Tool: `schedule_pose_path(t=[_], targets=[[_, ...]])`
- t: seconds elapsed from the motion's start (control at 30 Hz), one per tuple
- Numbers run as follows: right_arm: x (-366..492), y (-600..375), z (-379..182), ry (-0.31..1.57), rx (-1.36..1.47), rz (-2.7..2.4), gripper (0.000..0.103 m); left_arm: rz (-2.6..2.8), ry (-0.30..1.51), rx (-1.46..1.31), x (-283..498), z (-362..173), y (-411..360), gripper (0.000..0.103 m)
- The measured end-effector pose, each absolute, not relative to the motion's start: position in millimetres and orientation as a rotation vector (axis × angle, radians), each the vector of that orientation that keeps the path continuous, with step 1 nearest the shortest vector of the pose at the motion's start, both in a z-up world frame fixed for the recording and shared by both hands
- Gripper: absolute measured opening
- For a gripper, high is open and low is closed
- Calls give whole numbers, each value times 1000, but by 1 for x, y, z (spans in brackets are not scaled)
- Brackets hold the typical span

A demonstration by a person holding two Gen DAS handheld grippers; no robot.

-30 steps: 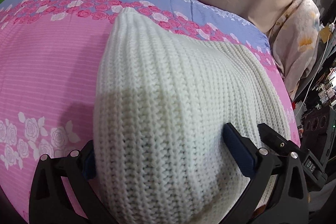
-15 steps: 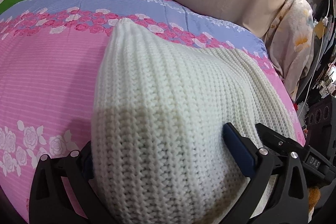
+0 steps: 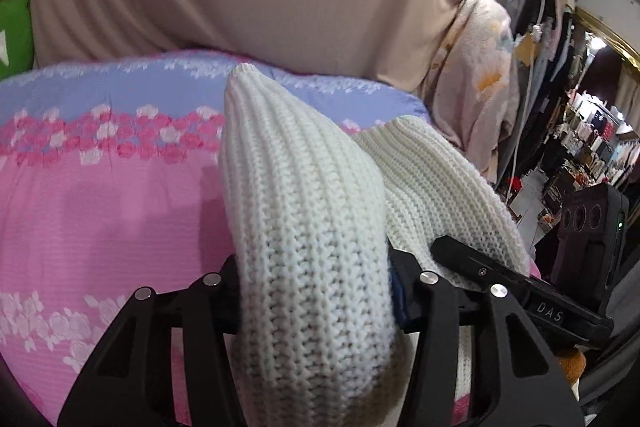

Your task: Fold small clothes

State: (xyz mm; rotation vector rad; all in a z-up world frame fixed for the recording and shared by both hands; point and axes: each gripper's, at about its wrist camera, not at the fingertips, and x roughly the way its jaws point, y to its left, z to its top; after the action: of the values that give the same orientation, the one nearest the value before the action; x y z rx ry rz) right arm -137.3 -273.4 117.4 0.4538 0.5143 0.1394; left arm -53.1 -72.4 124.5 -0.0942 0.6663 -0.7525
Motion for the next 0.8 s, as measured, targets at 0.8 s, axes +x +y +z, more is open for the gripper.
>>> schedule_pose_path(t=[0.8], targets=[[89, -216, 50, 727, 503, 185, 51, -375, 819, -269, 137, 61, 80, 68]])
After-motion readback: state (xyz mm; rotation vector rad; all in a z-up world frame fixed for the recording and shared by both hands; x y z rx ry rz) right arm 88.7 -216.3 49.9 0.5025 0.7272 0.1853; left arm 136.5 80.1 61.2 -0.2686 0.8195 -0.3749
